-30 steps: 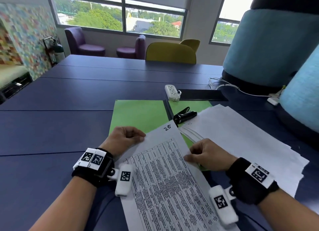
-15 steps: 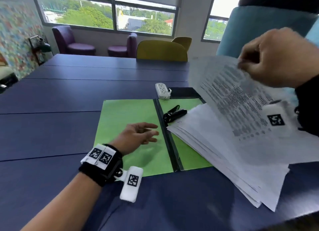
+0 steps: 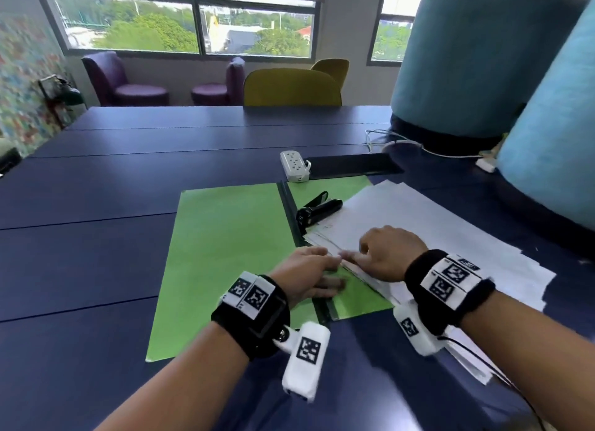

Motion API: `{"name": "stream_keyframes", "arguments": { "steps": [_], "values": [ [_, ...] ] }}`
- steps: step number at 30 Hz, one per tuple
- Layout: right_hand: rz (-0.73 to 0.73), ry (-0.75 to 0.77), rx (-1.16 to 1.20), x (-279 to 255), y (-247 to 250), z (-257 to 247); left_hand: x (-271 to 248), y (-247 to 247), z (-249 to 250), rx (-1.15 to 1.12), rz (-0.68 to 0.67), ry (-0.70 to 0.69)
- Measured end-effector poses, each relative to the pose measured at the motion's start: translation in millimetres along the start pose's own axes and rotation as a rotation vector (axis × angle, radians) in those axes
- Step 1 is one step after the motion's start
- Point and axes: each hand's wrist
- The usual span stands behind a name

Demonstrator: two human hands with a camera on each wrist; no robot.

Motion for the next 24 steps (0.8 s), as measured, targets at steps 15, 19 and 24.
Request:
{"name": "stream_keyframes", "arguments": {
  "steps": [15,19,24],
  "values": [
    [-0.231,0.003,0.19,-6,-25,37,10,-35,15,-0.359,-0.09,0.094],
    [-0.216,0.012,0.11,-10,-27,26,11,-29,13,-0.415,-0.201,0.072],
    [-0.148,-0.014,-0.025,-12,-22,21,1,-28,2,-0.365,-0.167,0.076]
  ]
}}
Point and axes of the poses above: each hand's wrist, its own x-axis towards the middle knuckle, its own y-axis out of the back of the hand, z = x × y, and after that the axes turned 14 degrees about y, right-handed
